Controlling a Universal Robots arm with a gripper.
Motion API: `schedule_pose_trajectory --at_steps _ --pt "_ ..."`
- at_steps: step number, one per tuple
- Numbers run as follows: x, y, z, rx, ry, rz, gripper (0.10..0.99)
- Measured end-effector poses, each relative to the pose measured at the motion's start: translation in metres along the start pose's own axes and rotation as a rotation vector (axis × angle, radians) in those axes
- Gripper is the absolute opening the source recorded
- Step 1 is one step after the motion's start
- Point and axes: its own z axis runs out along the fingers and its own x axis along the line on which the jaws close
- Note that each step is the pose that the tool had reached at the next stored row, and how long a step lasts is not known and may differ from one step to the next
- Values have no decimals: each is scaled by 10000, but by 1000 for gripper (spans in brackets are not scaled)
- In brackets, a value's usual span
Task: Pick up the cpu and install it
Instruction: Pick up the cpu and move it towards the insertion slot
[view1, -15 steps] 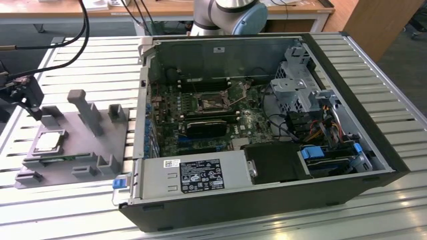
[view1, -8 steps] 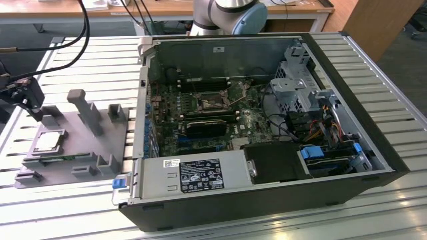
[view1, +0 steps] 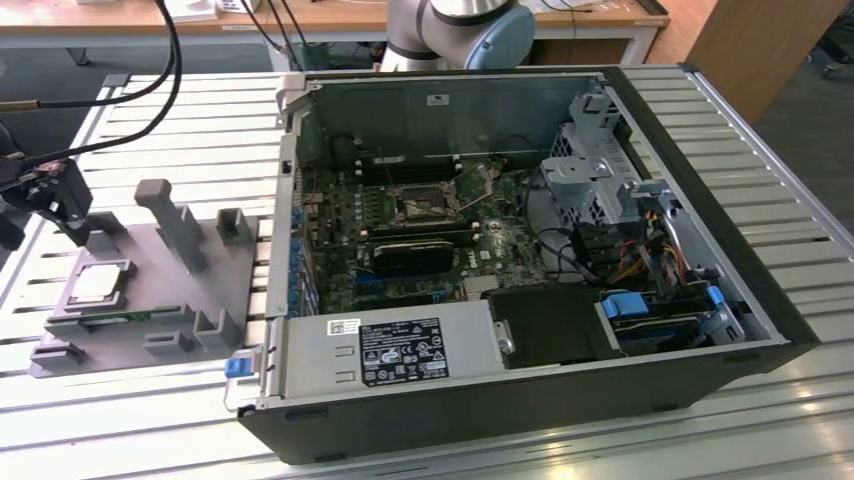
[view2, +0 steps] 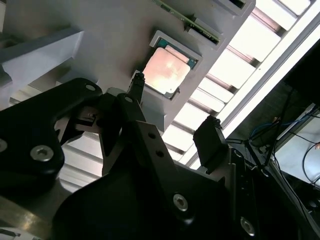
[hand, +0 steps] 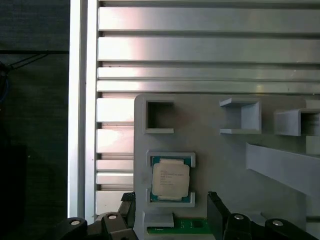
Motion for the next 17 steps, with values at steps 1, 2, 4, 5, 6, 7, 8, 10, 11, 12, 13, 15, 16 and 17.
schedule_pose_trajectory --at_steps 1,2,4,5,6,7,8,10,11,12,13,15,16,17 --pt "0 -1 7 1 2 -22 678" --pt "0 -5 14 2 5 -87 678" --pt "1 -10 37 1 11 -334 678" --pt "1 -11 49 1 10 -343 678" --pt "1 -11 60 0 8 -345 678" --pt "2 -12 72 1 7 -345 678" --pt "2 -12 85 1 7 -343 678" --pt "2 -12 110 0 5 -321 678" --pt "2 -13 121 1 5 -301 678" --pt "2 -13 131 1 4 -279 678" --pt "2 -13 142 1 4 -257 678" --pt "2 -14 157 1 4 -241 678" --pt "2 -14 162 0 4 -241 678" --pt "2 -14 163 2 6 -240 678"
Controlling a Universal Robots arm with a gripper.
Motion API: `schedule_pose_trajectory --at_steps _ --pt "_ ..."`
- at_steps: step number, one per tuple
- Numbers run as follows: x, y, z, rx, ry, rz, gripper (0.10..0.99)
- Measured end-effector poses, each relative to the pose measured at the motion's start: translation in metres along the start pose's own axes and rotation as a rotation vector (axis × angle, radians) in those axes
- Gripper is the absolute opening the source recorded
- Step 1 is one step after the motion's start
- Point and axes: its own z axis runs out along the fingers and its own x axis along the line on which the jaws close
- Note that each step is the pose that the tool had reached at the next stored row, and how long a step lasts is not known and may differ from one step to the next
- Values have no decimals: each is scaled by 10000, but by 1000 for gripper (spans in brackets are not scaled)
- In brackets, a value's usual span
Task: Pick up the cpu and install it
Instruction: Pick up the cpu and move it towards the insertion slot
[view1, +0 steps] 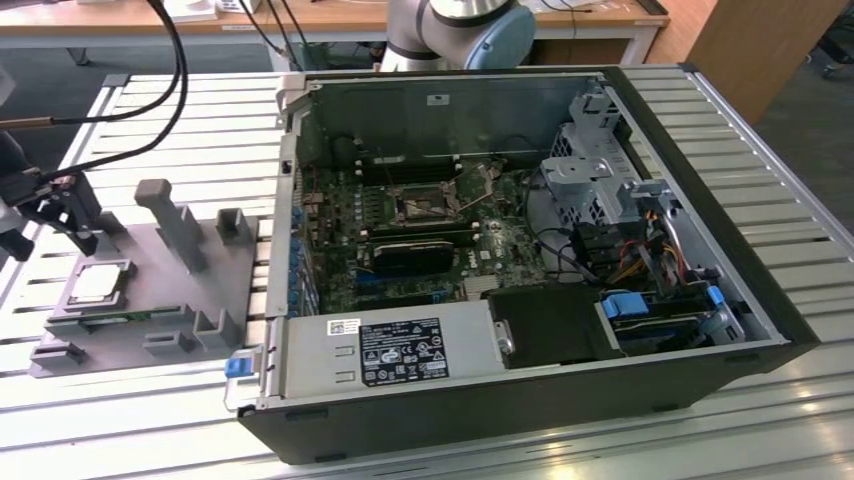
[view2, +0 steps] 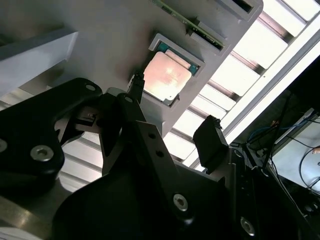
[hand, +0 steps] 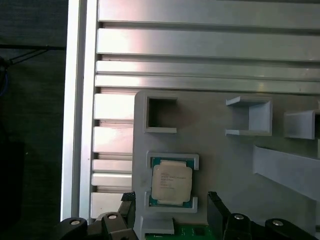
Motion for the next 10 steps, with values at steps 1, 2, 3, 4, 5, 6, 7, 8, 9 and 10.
schedule_pose_trajectory --at_steps 1,2,3,4,5,6,7,8,9,10 --pt "0 0 2 1 1 0 678" --pt "-1 0 9 -2 -4 0 678" --pt "-1 0 17 -2 -4 -1 678" --pt "0 -1 26 -2 -3 -1 678" --pt "0 -1 39 -1 -3 0 678" --pt "0 -1 54 -2 -3 7 678" --pt "0 -2 68 -2 -3 25 678" --pt "0 -2 81 -1 -2 49 678" --pt "0 -2 94 -1 -4 65 678" --pt "-1 -3 103 -1 -4 70 678"
